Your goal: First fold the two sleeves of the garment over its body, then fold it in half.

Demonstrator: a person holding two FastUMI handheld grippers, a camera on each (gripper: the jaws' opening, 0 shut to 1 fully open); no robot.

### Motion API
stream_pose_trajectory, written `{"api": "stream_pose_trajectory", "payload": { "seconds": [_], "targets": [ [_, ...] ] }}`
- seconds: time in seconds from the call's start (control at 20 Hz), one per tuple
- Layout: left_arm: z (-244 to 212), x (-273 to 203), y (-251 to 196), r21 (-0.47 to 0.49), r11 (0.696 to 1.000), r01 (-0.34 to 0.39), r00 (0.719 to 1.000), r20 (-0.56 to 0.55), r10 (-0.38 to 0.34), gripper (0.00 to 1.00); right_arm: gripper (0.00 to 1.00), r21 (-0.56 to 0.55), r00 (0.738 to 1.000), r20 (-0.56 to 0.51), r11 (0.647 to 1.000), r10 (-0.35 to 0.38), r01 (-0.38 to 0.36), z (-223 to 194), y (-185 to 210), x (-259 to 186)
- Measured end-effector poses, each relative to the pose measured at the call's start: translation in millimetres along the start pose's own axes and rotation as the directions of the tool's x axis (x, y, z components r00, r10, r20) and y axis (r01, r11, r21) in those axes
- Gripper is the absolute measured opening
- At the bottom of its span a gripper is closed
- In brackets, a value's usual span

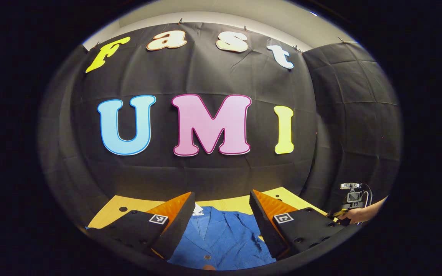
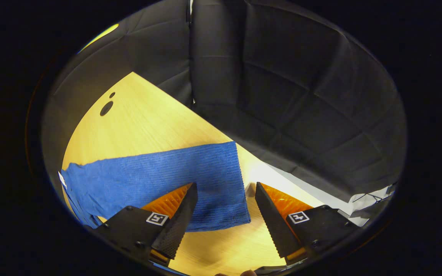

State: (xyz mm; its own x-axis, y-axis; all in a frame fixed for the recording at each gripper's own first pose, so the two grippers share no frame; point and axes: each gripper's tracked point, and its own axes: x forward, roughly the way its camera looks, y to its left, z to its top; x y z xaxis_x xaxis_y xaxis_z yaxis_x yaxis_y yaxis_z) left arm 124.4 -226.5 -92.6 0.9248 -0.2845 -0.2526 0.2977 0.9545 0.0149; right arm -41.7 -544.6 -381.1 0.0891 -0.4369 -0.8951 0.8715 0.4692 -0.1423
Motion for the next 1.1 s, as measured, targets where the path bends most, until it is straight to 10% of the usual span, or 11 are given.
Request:
{"api": "stream_pose_trajectory", "payload": {
  "seconds": [0.15, 0.2, 0.25, 0.4, 0.5, 1.1],
  "targets": [
    [-1.9, -4.0, 1.9, -0.023, 1.0, 0.012, 1.0, 0.0, -0.012, 0.82, 0.95, -0.007, 1.0, 0.007, 1.0, 0.004, -0.004, 4.0, 0.2, 1.4],
    [-3.0, -5.6, 4.9, -0.033, 0.999, 0.009, 1.0, -0.003, -0.009, 0.82, 0.75, -0.019, 1.0, 0.009, 1.0, 0.022, -0.022, 3.4, 4.2, 2.0],
    [-5.5, -8.2, 8.0, -0.044, 0.999, 0.006, 1.0, -0.005, -0.006, 0.82, 0.74, -0.039, 0.999, 0.016, 0.999, 0.031, -0.03, 5.0, 9.0, 2.3],
    [-13.8, -17.3, 19.2, -0.073, 0.997, -0.008, 1.0, -0.017, 0.007, 0.82, 0.13, -0.069, 0.999, 0.024, 0.997, 0.046, -0.045, 5.6, 23.3, 6.0],
    [-18.9, -21.9, 29.4, -0.073, 0.997, -0.025, 0.999, -0.037, 0.023, 0.82, 0.05, -0.081, 0.997, 0.032, 0.995, 0.068, -0.065, 5.2, 29.6, 2.8],
    [-22.1, -40.3, 62.9, -0.085, 0.994, -0.065, 0.998, -0.025, 0.063, 0.82, 0.01, 0.009, 0.972, 0.131, 0.98, 0.196, -0.199, 2.3, 72.7, -57.7]
  ]
}}
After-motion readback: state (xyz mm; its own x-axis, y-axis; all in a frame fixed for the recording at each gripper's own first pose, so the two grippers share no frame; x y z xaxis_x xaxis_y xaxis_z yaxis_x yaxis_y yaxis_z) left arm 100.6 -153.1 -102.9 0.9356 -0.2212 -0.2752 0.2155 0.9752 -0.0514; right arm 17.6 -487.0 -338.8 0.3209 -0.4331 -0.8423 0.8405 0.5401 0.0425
